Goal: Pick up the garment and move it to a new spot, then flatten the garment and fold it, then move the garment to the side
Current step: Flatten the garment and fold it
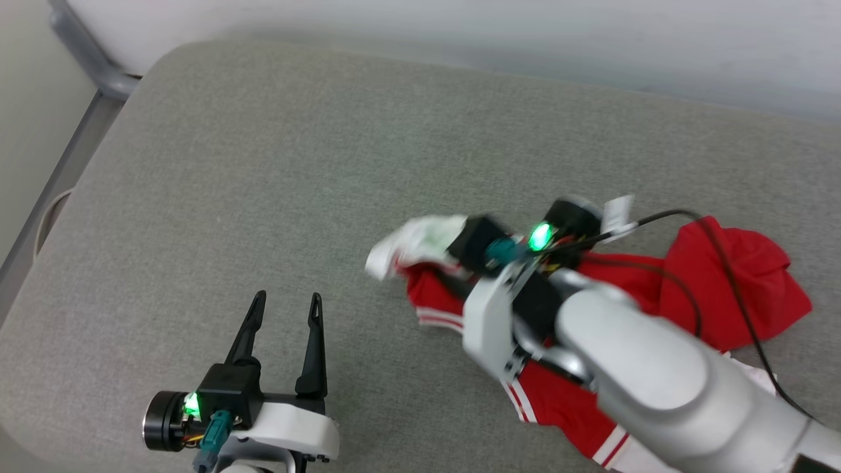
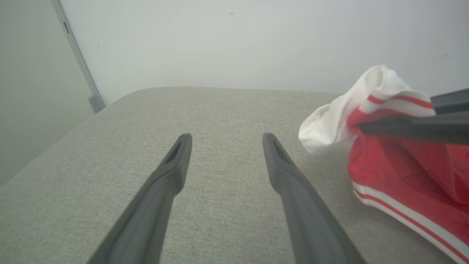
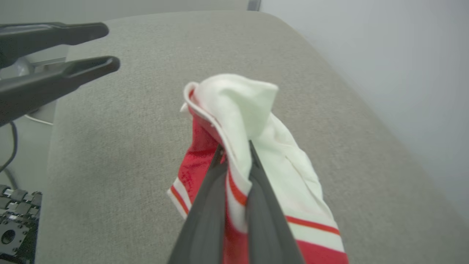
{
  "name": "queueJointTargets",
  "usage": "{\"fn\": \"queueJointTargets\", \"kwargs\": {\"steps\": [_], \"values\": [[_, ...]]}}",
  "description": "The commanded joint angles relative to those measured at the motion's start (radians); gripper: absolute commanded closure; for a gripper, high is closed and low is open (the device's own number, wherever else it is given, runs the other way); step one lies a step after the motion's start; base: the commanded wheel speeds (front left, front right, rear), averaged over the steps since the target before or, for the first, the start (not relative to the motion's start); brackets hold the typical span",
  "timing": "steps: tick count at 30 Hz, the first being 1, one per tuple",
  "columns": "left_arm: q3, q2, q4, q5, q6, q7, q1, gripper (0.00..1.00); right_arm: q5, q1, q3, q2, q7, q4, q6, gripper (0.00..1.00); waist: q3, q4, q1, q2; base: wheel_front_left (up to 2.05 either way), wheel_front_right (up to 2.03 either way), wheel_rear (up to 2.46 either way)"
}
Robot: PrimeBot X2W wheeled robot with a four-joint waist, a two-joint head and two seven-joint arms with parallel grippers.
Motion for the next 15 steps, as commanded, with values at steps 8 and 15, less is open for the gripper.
{"fn": "queueJointTargets", "kwargs": {"steps": [8, 15], "values": [[-0.019, -0.001, 0.004, -0.018, 0.015, -0.003, -0.038, 0.0, 0.163, -0.045, 0.325, 0.056, 0.045, 0.224, -0.001, 1.0, 0.043, 0.046, -0.0001, 0.0, 0.0, 0.0, 0.0], [-0.006, -0.001, 0.007, -0.015, 0.022, -0.003, -0.032, 0.0, 0.202, -0.039, 0.357, 0.056, 0.051, 0.253, -0.001, 0.36, 0.041, 0.027, -0.0001, 0.0, 0.0, 0.0, 0.0]]}}
